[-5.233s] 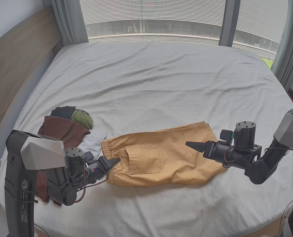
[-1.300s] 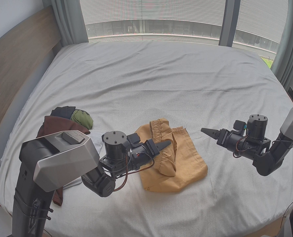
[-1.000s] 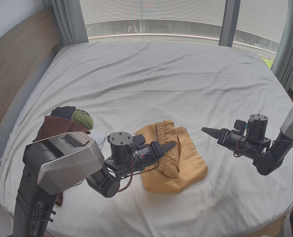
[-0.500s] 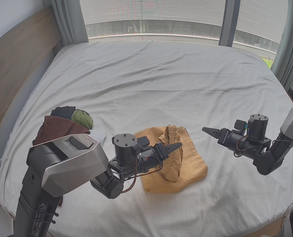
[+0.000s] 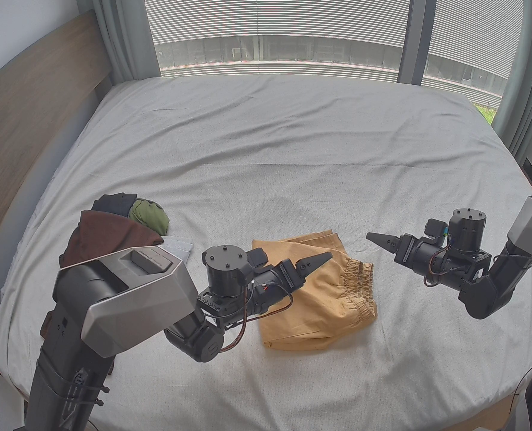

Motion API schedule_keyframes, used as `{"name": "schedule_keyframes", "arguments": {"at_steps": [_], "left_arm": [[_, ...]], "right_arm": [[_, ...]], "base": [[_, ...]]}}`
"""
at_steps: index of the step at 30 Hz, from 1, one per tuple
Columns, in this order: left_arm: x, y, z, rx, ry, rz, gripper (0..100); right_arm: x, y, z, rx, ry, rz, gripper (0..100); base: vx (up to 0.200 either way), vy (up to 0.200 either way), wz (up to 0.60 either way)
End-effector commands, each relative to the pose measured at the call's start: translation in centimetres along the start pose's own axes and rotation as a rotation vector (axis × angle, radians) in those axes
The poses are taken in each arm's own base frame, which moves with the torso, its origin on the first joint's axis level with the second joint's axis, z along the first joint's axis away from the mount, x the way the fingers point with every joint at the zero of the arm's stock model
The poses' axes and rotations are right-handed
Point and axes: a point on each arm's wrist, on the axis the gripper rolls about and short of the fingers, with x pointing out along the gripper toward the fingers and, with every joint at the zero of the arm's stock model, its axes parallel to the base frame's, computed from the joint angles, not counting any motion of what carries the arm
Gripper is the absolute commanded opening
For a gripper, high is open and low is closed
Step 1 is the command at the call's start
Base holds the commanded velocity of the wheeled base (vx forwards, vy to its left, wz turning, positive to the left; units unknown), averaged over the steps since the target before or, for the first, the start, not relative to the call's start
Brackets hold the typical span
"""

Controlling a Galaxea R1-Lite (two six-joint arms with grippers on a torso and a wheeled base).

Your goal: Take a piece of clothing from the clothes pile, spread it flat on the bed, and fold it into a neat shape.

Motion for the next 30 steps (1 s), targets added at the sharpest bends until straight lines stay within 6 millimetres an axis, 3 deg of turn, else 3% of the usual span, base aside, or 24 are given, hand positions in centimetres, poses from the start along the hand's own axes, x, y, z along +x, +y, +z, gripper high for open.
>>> {"name": "schedule_keyframes", "arguments": {"at_steps": [1,4,13,14,19,22,25,26,30], "left_arm": [[-1.0,0.8,0.1,0.006,-0.015,0.021,100],[-2.0,1.3,0.3,0.001,-0.016,0.033,100],[-5.8,0.0,2.0,0.021,-0.069,0.012,100],[-7.4,-0.7,2.4,0.032,-0.058,0.008,100],[-10.5,-1.2,4.0,0.083,-0.056,0.029,100],[-14.3,-1.4,6.1,0.125,-0.066,0.041,100],[-16.0,-1.6,6.5,0.127,-0.056,0.042,100],[-17.7,-2.1,6.8,0.129,-0.051,0.045,100],[-19.7,-2.1,6.4,0.149,-0.047,0.081,100]], "right_arm": [[0.1,-0.1,-0.4,0.004,0.014,-0.004,100],[0.2,-0.2,-0.6,0.006,0.023,-0.006,100],[0.4,-0.5,-1.1,0.012,0.041,-0.015,100],[0.4,-0.6,-1.3,0.013,0.047,-0.019,100],[0.5,-0.6,-1.5,0.015,0.055,-0.02,100],[0.4,-0.6,-1.7,0.017,0.065,-0.023,100],[0.4,-0.6,-1.7,0.017,0.065,-0.023,100],[0.3,-0.6,-1.8,0.018,0.067,-0.024,100],[0.4,-0.5,-2.1,0.018,0.077,-0.023,100]], "base": [[0.0,0.0,0.0],[0.0,0.0,0.0],[0.0,0.0,0.0],[0.0,0.0,0.0],[0.0,0.0,0.0],[0.0,0.0,0.0],[0.0,0.0,0.0],[0.0,0.0,0.0],[0.0,0.0,0.0]]}}
